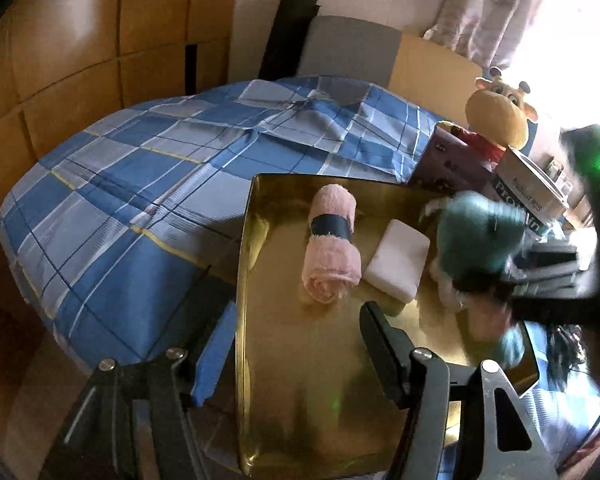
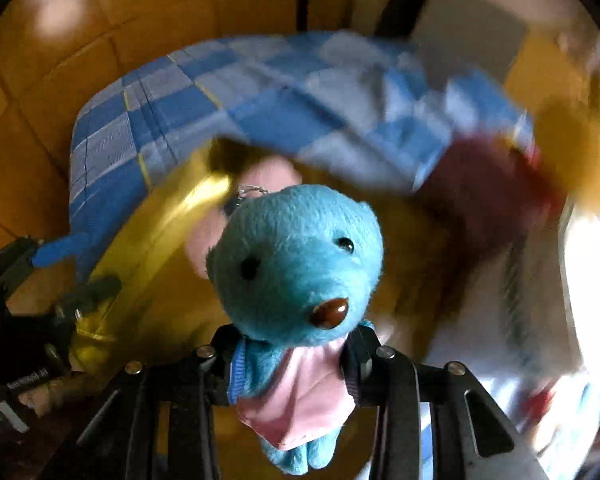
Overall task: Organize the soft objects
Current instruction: 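Lift the teal teddy bear with the right gripper and carry it to the gold tray, then move both grippers away from the tray back to the pile on the bed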
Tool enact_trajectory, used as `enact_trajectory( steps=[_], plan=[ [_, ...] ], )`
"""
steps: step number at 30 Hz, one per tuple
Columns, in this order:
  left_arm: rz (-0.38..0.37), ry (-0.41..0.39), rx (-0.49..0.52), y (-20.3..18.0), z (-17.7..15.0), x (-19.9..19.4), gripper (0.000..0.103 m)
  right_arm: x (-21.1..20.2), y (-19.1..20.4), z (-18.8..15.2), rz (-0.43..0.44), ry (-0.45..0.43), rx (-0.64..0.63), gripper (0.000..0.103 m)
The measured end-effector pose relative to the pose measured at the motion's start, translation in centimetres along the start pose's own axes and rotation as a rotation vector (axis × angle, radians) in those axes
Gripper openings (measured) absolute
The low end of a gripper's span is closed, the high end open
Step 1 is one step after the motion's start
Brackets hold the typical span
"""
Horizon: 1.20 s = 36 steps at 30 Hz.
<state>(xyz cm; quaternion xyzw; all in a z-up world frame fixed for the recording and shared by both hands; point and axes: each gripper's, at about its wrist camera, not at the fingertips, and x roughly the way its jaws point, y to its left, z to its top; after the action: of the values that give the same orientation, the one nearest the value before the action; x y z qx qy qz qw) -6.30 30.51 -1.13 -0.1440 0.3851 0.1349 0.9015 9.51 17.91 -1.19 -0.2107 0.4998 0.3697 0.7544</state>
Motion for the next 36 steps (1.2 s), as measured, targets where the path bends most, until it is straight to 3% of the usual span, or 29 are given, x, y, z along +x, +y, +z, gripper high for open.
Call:
enact_trajectory(
  steps=[3,10,13,15,20,36],
  plan=[
    [-0.005,0.006,0.017,-0.5,-0.3,-0.1,0.064,0.9,0.4,-2.1,0.017,0.013,0.066,0.038],
    [-0.017,0.021,0.065,-2.2,-1.1,-0.1,0.065,3.2,-0.5,-4.5,-0.121,0.011,0.09,0.047],
    [-0.018,0.011,0.089,-2.9,-1.3,-0.5,0.07,2.9,-0.9,-5.5,-0.122,-0.005,0.114,0.049],
    [-0.019,-0.001,0.1,-3.3,-1.3,-0.9,0.072,2.3,-0.9,-5.7,-0.126,-0.033,0.116,0.059],
    [-0.024,-0.006,0.128,-4.2,-1.6,-1.3,0.072,0.3,-1.0,-6.6,-0.11,-0.095,0.138,0.067],
    [-0.046,0.0,0.207,-6.9,-2.3,-1.9,0.072,-5.5,-3.4,-10.1,-0.116,-0.24,0.231,0.067]
  ],
)
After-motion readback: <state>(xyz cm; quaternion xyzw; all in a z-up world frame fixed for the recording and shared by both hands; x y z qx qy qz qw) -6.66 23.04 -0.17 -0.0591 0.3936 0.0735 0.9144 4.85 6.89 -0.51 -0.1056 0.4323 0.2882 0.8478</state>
